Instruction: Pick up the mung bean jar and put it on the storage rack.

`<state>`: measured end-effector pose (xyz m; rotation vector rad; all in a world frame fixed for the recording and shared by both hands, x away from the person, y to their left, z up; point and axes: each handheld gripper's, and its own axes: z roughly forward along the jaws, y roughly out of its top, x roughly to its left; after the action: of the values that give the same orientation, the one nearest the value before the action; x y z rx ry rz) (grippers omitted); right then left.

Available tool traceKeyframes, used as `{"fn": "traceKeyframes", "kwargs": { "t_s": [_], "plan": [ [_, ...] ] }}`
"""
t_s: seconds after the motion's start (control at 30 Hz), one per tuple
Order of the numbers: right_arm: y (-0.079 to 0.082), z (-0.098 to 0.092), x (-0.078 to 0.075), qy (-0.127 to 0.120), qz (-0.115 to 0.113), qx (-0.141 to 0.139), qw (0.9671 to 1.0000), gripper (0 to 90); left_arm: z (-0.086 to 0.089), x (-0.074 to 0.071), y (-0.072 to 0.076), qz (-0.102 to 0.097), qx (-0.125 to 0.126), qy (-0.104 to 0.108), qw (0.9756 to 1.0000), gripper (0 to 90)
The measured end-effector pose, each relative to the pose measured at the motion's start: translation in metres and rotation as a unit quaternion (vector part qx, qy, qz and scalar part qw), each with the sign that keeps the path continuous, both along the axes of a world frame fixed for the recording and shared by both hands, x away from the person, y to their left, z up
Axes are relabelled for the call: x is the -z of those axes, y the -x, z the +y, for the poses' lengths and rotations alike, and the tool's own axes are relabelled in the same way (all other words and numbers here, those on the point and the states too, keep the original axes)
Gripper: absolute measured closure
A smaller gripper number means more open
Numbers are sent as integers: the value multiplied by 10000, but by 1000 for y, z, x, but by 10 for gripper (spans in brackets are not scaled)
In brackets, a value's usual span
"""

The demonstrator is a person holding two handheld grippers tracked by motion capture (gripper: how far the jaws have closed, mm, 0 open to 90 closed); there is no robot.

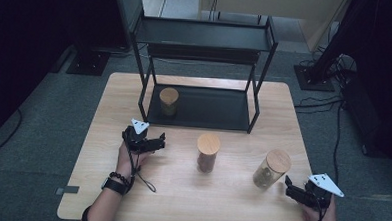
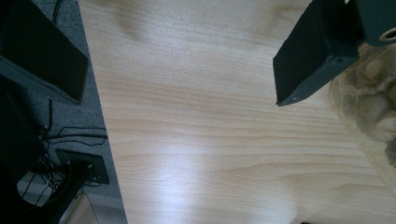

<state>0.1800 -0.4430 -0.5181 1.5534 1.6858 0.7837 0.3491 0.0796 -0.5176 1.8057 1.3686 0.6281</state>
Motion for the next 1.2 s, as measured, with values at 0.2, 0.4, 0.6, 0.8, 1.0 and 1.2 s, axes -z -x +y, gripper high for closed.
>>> {"fn": "traceKeyframes", "kwargs": {
  "t_s": [0.2, 0.4, 0.6, 0.8, 1.0, 1.2],
  "plan": [
    [0, 0, 0, 9, 2, 3, 10000, 32, 7, 2, 3, 9, -42, 10, 10000, 0],
    [0, 0, 0, 14, 2, 9, 10000, 32, 10, 4, 6, 12, -1, 14, 10000, 2],
    [0, 0, 0, 14, 2, 17, 10000, 32, 14, 6, 9, 8, -4, 2, 10000, 2],
    [0, 1, 0, 18, 7, 14, 10000, 32, 20, 8, 13, 18, -71, 45, 10000, 2],
    [0, 1, 0, 25, 9, 22, 10000, 32, 25, 8, 16, -10, -97, -7, 10000, 1],
    [0, 1, 0, 21, 12, 27, 10000, 32, 28, 8, 19, -29, -109, -48, 9999, 1]
  ]
}}
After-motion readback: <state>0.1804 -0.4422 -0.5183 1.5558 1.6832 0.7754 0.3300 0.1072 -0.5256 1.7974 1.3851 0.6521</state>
